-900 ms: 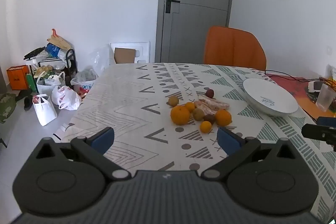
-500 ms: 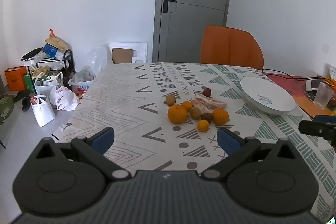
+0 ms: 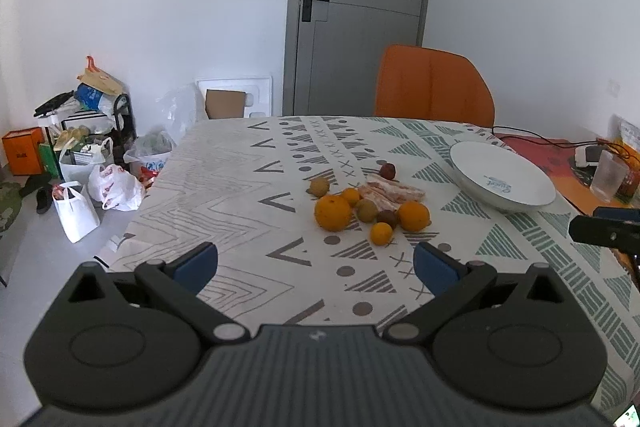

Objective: Organize fruits

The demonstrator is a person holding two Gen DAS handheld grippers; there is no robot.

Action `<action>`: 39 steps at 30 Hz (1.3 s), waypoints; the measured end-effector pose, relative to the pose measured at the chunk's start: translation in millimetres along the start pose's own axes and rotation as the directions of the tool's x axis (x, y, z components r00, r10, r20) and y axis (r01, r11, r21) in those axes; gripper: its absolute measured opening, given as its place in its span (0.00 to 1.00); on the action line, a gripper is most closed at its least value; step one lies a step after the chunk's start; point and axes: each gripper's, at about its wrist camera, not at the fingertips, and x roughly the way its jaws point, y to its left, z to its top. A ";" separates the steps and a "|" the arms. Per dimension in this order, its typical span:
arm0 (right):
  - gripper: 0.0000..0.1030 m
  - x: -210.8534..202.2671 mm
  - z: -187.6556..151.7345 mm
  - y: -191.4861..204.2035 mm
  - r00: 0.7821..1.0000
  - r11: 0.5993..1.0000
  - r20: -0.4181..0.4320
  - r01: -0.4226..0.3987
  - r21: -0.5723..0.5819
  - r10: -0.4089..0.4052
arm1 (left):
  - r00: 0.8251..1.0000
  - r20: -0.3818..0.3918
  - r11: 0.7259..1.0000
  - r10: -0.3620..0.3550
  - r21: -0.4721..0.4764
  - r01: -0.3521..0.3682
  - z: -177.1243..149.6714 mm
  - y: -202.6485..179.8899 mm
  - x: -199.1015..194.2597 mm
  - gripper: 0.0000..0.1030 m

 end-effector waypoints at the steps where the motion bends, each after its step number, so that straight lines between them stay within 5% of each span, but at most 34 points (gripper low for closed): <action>1: 1.00 0.5 -0.5 -0.2 1.000 1.000 -0.001 0.000 0.003 0.000 | 1.000 -0.001 1.000 0.000 -0.003 0.000 -0.1 0.5 0.0 1.00; 39: 1.00 6.7 -4.2 0.4 0.998 0.999 -0.036 0.049 -0.025 -0.050 | 1.000 0.013 1.000 -0.011 -0.008 0.011 2.2 2.5 -4.8 1.00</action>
